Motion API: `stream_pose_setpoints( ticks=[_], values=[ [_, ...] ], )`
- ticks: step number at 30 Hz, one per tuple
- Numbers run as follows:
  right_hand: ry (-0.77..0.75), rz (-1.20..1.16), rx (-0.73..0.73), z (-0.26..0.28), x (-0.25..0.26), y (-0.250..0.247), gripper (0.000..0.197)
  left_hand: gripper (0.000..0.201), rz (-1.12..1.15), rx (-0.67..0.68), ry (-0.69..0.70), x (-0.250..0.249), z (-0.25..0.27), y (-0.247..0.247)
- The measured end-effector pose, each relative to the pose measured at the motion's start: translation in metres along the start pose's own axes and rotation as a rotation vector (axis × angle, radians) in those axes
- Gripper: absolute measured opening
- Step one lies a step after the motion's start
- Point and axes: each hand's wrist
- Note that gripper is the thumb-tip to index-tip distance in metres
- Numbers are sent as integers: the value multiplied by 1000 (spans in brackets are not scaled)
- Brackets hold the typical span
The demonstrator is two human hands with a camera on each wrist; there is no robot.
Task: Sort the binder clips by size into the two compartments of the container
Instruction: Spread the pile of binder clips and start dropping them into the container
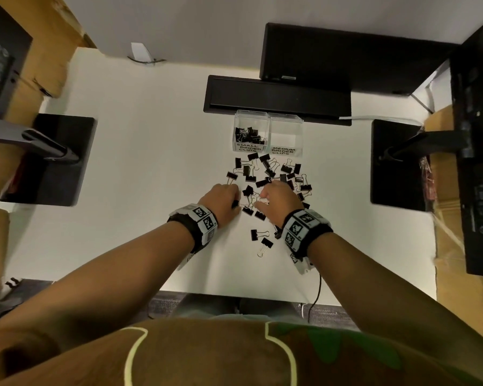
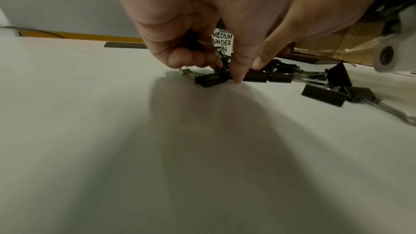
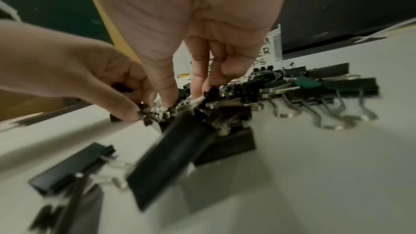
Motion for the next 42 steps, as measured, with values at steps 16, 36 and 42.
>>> stream_pose_setpoints(
  ticks=[16,36,42],
  values=[
    [173,-561,87,-4,-3,-17,8,3,429,-299,-188,-12,-26,-54],
    [15,-329,-173,-91,56,-88,34,10,277,-329,-17,-29,-58,-54],
    [14,-392,-185,-61,27,-81,24,27,74,22,176,-22,-33,-4]
  ],
)
Point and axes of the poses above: each hand's wrist, its own z-axis away from the middle knuckle, its own y-axis out of the palm, x = y × z, and after that the axes turned 10 degrees about y, right-handed
